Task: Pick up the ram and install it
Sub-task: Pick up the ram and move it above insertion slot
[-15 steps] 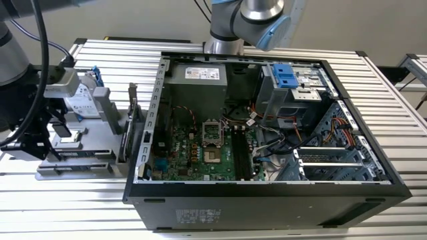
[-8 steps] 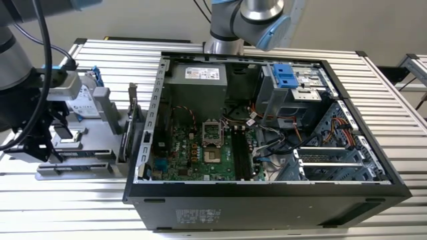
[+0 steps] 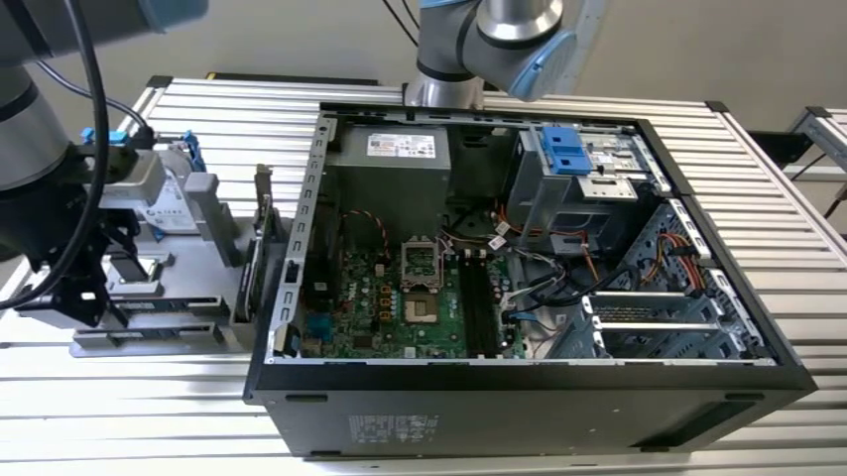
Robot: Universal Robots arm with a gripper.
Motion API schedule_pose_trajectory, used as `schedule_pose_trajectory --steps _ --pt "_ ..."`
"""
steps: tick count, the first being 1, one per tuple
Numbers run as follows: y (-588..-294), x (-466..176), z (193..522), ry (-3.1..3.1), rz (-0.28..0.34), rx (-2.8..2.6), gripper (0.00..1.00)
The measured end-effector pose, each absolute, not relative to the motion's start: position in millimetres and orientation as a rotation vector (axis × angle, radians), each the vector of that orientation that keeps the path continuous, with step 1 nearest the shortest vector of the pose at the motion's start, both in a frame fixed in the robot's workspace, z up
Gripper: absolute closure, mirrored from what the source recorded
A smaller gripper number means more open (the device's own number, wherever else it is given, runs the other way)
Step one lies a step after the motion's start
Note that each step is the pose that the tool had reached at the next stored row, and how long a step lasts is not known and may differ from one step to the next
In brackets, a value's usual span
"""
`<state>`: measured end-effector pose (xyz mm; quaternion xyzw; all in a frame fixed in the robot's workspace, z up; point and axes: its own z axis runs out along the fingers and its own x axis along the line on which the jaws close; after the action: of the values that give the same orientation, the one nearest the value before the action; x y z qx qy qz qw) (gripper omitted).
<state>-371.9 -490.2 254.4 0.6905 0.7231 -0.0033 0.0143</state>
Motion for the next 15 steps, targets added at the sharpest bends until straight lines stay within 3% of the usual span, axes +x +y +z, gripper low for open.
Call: schedule_pose_trajectory --steps 15 --pt "-495.9 -371.8 240.8 2.251 -0.01 2.15 0.0"
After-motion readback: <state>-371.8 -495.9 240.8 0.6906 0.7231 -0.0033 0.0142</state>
